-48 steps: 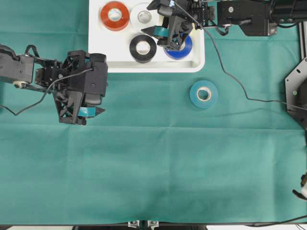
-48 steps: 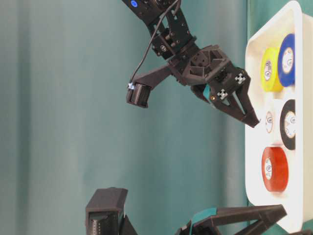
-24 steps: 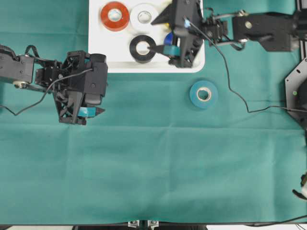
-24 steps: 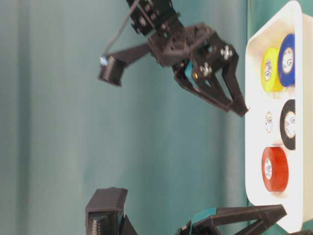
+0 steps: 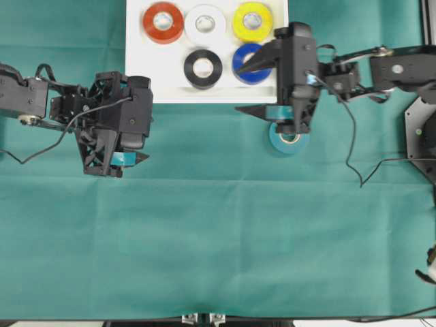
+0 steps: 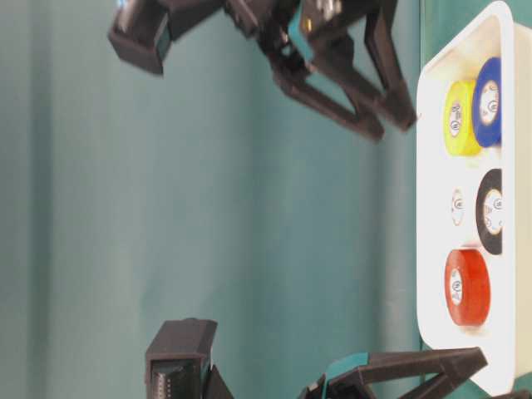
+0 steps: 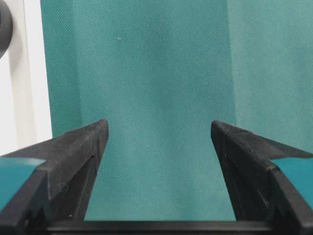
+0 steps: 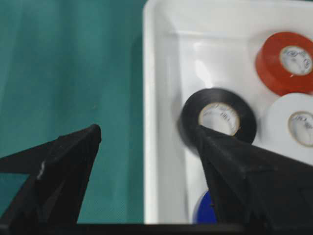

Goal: Put the tape alternately from left to right into the white case.
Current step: 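Withdraw the right gripper to the right side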

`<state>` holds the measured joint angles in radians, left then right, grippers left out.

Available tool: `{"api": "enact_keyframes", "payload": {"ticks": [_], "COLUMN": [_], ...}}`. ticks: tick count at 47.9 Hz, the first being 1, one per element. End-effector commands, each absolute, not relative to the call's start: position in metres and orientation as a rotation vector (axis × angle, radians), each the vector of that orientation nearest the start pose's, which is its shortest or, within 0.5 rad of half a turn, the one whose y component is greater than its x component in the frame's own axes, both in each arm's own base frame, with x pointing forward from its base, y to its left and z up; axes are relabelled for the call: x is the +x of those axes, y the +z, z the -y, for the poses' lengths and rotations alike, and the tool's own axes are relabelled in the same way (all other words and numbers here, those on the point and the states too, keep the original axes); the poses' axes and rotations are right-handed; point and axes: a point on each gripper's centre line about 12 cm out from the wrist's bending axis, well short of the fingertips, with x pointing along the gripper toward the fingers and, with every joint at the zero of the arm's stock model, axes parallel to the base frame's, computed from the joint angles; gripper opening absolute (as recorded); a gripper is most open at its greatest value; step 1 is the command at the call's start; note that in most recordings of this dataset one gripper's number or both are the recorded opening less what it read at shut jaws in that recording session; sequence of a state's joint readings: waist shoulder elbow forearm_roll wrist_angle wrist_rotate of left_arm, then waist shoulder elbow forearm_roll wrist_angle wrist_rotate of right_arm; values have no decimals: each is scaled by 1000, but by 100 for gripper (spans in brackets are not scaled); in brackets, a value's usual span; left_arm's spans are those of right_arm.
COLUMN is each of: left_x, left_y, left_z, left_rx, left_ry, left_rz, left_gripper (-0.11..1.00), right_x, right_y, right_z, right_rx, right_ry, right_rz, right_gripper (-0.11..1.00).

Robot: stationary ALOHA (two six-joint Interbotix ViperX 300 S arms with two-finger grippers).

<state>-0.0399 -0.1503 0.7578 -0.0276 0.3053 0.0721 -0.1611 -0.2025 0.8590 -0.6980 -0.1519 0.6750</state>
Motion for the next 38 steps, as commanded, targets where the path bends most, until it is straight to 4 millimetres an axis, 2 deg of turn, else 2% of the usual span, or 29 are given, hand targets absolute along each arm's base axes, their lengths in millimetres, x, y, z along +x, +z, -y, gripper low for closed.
{"api": "enact_keyframes", "payload": {"ticks": [1,14,23,38], "left_x": [336,337,337,340], "left_y": [177,178,178,181], "left_z": [15,15,15,15], "left_rx": [56,58,58,56], "left_ry": [-68,-68,-68,-66], "left_rz": [-878,-876,-875,-842], "left_gripper": [88,88,88,88], "right_x": [327,291,270,251], "right_y": [203,207,202,198], "right_z": [38,29,23,20], "right_rx": [50,54,65,66], "right_ry": [-44,-22,-3,2], "right_rz": [-491,-441,-419,-411], "right_gripper": [82,82,82,82]}}
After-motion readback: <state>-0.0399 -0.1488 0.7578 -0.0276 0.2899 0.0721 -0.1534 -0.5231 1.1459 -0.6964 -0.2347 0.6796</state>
